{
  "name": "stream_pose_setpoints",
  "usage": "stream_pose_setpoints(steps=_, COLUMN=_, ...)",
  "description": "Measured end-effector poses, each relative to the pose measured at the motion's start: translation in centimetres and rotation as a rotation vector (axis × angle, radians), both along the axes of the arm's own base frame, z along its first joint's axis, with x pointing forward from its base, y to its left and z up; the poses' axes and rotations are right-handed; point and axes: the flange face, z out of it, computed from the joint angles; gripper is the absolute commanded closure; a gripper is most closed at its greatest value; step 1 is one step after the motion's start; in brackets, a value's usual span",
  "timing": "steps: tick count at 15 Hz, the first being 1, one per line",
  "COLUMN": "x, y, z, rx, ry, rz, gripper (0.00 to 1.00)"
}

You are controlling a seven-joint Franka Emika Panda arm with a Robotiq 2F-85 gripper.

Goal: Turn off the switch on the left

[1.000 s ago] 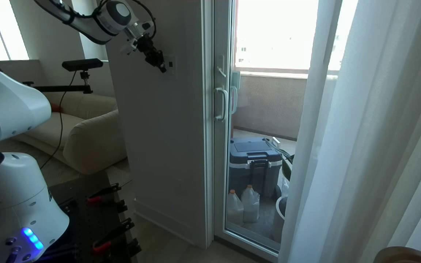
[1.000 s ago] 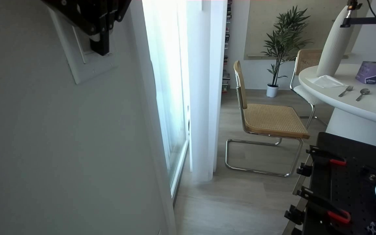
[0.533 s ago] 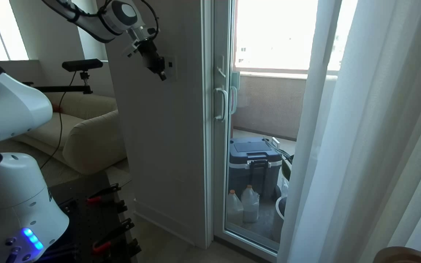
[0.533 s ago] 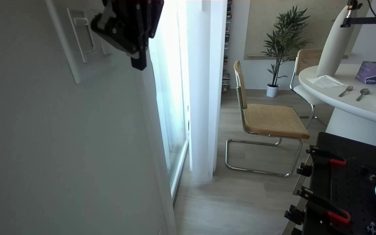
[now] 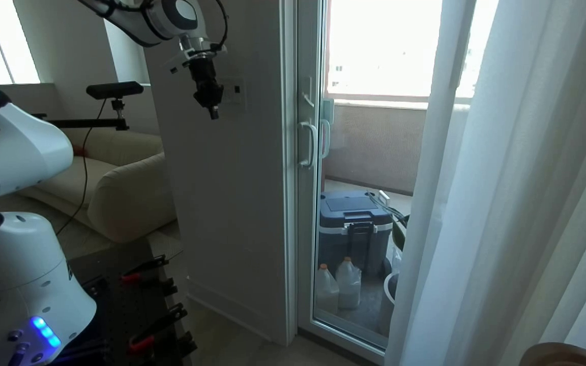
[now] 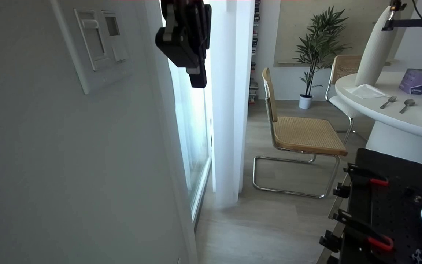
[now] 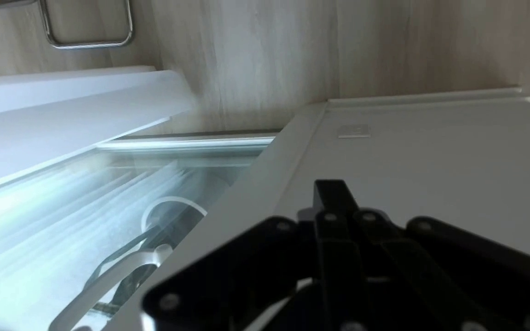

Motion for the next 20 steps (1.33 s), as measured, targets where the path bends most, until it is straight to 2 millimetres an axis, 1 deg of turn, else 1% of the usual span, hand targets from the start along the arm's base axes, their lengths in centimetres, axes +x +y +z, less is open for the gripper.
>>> stream_pose_setpoints(steps=3, x=-0.4, y=0.7, z=0.5, rx=0.039, ry=0.046, rz=0.069, gripper=1.0)
stream_pose_setpoints(steps=6, x=-0.8, y=1.9, z=1.0, rx=0.069, ry=0.043, rz=0.13, gripper=1.0)
stream_pose_setpoints(steps=11, x=-1.1, y=4.6, z=2.3, rx=0.164, ry=-0.064, rz=0.195, gripper=1.0)
stream_pose_setpoints(steps=15, x=-2.0, y=6.9, z=3.2, rx=0.232, ry=-0.152, rz=0.238, gripper=1.0)
stream_pose_setpoints(steps=17, x=-2.2, y=7.2, z=3.4, rx=0.248, ry=-0.191, rz=0.24, gripper=1.0)
stream_pose_setpoints(steps=20, x=-2.0, y=7.0, z=3.3, rx=0.251, ry=-0.238, rz=0.226, gripper=1.0)
